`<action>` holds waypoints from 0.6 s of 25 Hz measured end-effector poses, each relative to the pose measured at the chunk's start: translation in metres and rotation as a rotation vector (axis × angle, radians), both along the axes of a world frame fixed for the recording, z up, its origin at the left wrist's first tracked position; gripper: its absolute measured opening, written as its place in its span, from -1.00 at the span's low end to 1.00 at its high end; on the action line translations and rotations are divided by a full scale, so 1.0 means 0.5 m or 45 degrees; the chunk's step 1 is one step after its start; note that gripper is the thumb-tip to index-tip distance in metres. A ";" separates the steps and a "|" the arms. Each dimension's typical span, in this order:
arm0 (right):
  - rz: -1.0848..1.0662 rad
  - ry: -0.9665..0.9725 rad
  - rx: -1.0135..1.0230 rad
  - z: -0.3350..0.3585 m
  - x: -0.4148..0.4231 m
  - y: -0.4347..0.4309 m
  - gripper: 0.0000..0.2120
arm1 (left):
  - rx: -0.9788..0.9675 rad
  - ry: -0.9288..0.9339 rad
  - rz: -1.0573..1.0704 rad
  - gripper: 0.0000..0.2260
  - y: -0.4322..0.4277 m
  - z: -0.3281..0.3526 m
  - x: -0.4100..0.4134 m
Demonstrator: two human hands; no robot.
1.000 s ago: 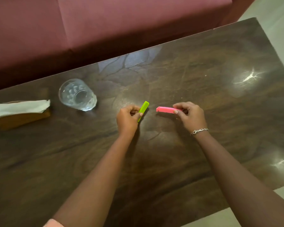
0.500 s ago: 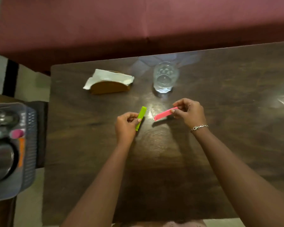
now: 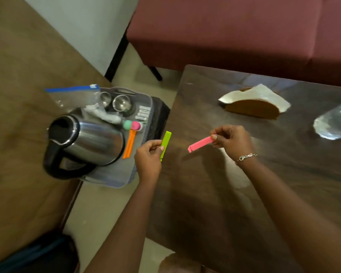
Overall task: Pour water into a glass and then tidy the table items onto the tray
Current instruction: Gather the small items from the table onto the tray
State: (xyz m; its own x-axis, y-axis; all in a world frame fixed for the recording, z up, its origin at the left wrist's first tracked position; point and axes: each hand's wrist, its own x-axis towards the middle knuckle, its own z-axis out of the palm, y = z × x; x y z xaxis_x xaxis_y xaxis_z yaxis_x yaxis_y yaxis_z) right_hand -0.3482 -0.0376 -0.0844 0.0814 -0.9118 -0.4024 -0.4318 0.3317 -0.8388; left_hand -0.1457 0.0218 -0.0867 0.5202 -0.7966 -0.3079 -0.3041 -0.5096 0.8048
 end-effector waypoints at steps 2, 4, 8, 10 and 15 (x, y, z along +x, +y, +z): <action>0.105 0.018 -0.027 0.010 0.079 -0.012 -0.88 | -0.021 -0.127 0.119 -0.87 0.016 0.002 0.075; 0.194 0.048 -0.066 0.018 0.148 -0.020 -0.89 | 0.021 -0.235 0.236 -0.87 0.033 -0.010 0.138; 0.382 0.154 -0.172 0.019 0.263 -0.037 -0.91 | 0.207 -0.381 0.300 -0.86 0.056 -0.063 0.202; 0.459 0.209 -0.198 0.011 0.313 -0.047 -0.90 | 0.247 -0.389 0.290 -0.83 0.052 -0.084 0.211; 0.680 0.434 -0.270 -0.025 0.403 -0.068 -0.83 | 0.342 -0.411 0.187 -0.79 0.015 -0.123 0.234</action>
